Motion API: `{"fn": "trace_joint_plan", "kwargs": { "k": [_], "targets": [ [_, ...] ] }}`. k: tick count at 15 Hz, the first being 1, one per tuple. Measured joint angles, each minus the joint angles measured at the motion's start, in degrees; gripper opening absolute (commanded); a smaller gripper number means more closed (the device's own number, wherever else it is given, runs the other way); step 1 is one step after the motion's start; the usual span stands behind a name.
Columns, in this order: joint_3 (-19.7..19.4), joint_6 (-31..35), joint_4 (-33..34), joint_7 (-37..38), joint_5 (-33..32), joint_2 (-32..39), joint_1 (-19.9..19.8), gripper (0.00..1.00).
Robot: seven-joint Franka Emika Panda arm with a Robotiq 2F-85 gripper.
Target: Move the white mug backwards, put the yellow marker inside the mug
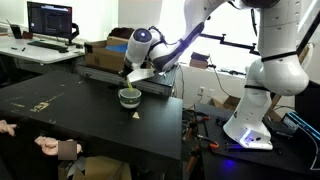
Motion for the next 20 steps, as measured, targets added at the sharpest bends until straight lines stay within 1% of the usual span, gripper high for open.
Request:
{"fn": "trace_joint_plan", "kwargs": {
  "k": [3,6,7,8,13,15,20],
  "targets": [
    [0.3,-0.1,0.9,0.0,0.0,1.0,-0.2,0.66],
    [0.4,-0.2,1.2,0.0,0.1,1.4,-0.2,0.89],
    [0.5,-0.2,1.3,0.0,0.1,1.4,-0.2,0.96],
    [0.5,-0.2,1.3,0.0,0.1,1.5,-0.2,1.0],
    [0.5,-0.2,1.3,0.0,0.5,1.5,-0.3,1.0],
    [0.6,-0.2,1.1,0.0,1.6,1.2,-0.5,1.0],
    [2.0,-0.2,-1.8,-3.0,8.1,-1.7,-2.4,1.0]
  ]
}}
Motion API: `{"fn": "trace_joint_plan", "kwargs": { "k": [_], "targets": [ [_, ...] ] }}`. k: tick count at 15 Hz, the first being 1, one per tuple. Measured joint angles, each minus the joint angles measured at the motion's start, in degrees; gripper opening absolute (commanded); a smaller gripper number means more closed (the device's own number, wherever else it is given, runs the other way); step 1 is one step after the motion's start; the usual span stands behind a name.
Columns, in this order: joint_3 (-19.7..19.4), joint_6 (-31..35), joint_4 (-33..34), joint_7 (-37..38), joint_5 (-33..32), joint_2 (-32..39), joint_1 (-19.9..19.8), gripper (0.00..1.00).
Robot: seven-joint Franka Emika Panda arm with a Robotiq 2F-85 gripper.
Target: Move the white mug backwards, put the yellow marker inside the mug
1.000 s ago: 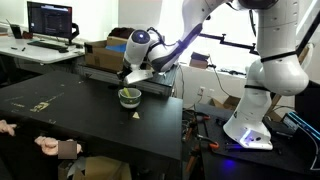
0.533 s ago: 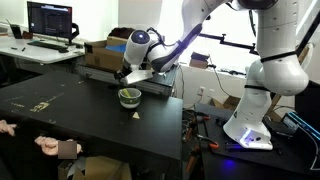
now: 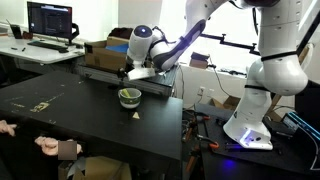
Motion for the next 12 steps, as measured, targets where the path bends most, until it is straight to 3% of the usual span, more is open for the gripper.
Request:
{"fn": "trace_joint_plan", "kwargs": {
  "k": [4,12],
  "targets": [
    [0.4,0.0,-3.6,-7.7,8.4,-3.8,-1.6,1.0],
    [1.2,-1.7,-10.0,-38.9,33.1,-11.9,-5.2,1.0]
  ]
}}
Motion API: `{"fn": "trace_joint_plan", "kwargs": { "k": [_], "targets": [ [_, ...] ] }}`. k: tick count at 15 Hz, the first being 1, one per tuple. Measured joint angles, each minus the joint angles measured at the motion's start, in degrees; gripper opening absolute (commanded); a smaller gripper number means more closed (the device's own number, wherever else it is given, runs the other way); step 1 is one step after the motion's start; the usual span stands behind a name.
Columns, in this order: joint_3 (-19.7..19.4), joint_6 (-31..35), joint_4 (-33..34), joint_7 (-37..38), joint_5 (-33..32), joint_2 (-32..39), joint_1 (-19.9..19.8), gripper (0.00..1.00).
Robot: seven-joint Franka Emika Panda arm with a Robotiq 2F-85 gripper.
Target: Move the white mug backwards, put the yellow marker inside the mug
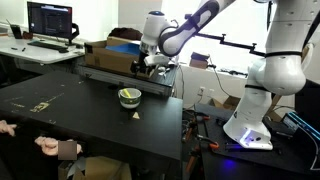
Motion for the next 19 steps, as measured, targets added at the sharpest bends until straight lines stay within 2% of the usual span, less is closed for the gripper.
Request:
{"fn": "trace_joint_plan", "kwargs": {
  "k": [6,10,13,19],
  "targets": [
    [0.0,-5.6,-2.5,-22.2,9.0,-5.1,-1.1,1.0],
    [0.0,-10.9,-3.0,-34.5,10.2,-7.1,-1.8,1.0],
    [0.0,-12.6,-3.2,-39.1,10.2,-7.7,-2.4,1.0],
    [0.0,-12.6,-3.2,-39.3,10.2,-7.5,-2.4,1.0]
  ]
}}
